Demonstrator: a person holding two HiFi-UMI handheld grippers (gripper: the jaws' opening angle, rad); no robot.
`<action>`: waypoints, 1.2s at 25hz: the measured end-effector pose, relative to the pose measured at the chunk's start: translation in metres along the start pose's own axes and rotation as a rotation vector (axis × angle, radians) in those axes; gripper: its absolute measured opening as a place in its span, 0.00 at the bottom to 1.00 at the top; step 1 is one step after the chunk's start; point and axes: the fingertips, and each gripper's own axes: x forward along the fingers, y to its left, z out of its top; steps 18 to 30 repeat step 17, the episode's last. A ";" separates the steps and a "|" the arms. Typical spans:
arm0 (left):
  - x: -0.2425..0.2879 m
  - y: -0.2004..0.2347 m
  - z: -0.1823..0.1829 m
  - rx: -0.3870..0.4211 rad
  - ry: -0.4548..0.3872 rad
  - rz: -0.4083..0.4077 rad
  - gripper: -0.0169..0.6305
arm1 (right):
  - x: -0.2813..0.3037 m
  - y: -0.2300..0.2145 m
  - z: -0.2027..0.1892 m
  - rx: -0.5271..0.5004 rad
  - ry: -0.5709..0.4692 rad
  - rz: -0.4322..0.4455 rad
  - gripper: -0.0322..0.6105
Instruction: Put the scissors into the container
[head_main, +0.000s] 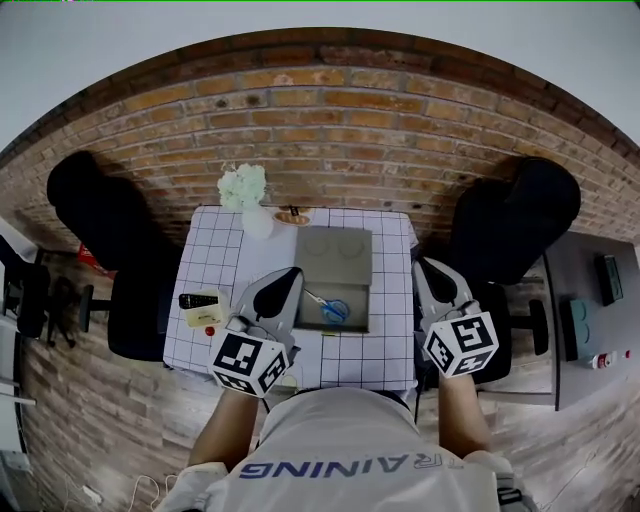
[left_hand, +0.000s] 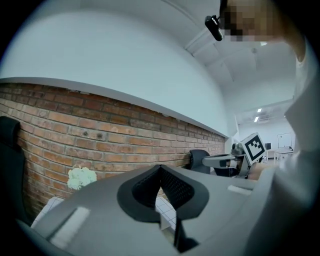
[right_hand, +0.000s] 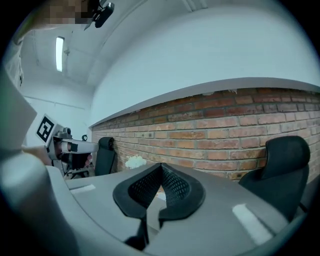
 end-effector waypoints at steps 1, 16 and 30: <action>0.001 -0.001 -0.001 -0.003 0.002 -0.002 0.03 | 0.000 0.000 -0.002 0.003 0.006 0.004 0.07; 0.002 -0.005 -0.008 -0.011 -0.002 0.025 0.03 | 0.005 0.001 -0.010 0.008 0.015 0.042 0.07; 0.002 -0.004 -0.009 -0.009 -0.002 0.027 0.03 | 0.005 0.001 -0.010 0.010 0.010 0.044 0.07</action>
